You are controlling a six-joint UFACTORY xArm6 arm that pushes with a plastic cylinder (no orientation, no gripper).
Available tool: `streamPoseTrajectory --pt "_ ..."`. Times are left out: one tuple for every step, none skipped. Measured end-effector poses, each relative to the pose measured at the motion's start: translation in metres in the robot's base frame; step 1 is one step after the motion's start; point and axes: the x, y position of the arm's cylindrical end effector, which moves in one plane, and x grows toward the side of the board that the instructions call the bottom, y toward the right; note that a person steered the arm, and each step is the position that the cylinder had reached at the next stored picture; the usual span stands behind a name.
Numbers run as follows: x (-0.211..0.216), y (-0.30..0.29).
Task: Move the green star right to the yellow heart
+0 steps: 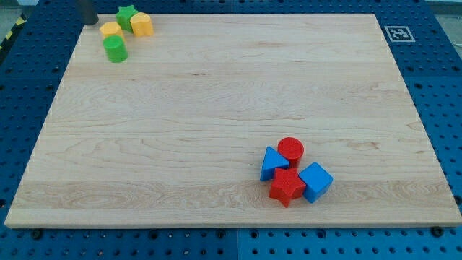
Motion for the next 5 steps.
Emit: streamPoseTrajectory --pt "-0.01 0.0" --pt "-0.019 0.001" --pt "-0.019 0.004" --pt "-0.019 0.021" --pt "-0.019 0.061"
